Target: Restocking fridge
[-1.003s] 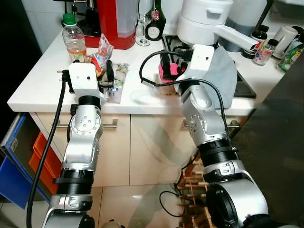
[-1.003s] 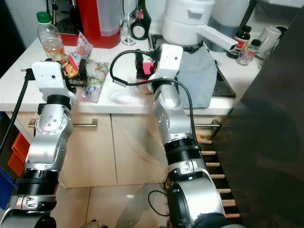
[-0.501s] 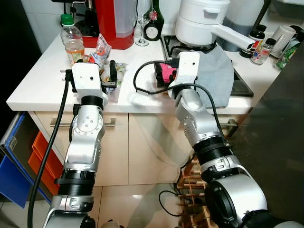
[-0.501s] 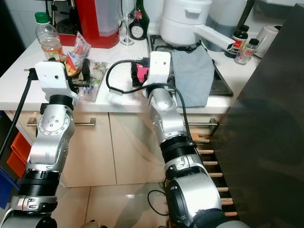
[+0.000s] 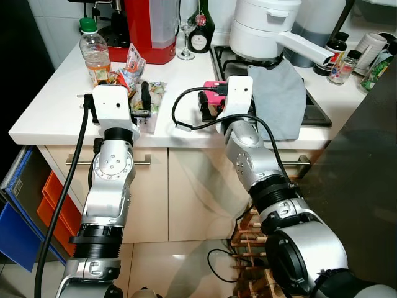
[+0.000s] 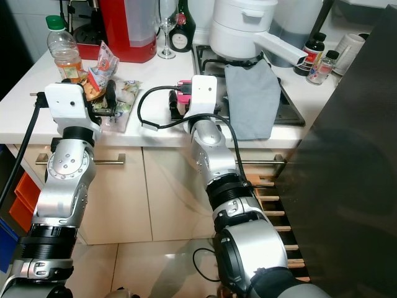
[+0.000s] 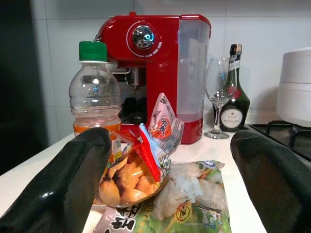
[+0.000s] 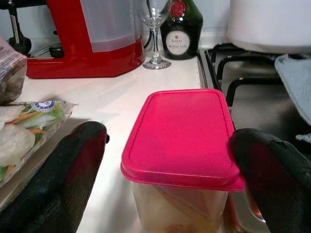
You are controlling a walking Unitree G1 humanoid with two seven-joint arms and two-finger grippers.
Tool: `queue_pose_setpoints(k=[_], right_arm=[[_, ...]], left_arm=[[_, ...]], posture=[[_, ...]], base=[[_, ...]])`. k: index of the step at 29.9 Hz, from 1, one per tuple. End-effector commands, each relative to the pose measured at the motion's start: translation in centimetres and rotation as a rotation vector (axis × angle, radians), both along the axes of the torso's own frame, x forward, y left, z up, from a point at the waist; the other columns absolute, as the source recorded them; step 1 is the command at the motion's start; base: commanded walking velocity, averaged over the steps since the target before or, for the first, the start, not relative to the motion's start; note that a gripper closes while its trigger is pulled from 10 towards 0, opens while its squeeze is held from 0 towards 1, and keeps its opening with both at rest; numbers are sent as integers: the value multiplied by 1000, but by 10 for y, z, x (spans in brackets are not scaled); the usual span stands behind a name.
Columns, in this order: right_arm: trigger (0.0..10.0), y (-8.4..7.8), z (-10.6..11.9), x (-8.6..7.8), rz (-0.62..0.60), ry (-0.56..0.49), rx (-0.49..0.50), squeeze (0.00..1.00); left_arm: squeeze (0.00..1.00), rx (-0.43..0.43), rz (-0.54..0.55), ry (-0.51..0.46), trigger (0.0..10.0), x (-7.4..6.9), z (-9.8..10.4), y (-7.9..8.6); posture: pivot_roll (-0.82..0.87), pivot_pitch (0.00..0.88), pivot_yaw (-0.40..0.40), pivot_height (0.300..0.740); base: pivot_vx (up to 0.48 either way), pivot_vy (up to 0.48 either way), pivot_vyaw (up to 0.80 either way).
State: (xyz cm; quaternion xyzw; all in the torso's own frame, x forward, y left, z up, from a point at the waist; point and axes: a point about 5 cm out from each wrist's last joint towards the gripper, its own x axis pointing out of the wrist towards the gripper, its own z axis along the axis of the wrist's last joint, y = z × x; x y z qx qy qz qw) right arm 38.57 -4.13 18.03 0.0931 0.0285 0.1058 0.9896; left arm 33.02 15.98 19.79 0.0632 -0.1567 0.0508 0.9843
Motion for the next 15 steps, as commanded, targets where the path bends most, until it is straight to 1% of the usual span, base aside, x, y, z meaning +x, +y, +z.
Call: queue_pose_setpoints(k=[1, 9, 15], right_arm=[[10000, 5, 2, 2, 7, 32, 33, 0], [10000, 2, 0, 5, -12, 58, 18, 0], [10000, 2, -3, 5, -12, 64, -78, 0]], left_arm=[[0, 8, -7, -6, 10000, -2, 3, -2], [0, 6, -9, 0, 10000, -1, 2, -2], [0, 5, -9, 0, 10000, -1, 2, -2]], posture=[[94, 0, -69, 740], [91, 0, -73, 740], [95, 0, -74, 740]], base=[[0, 0, 0], [0, 0, 0], [0, 0, 0]])
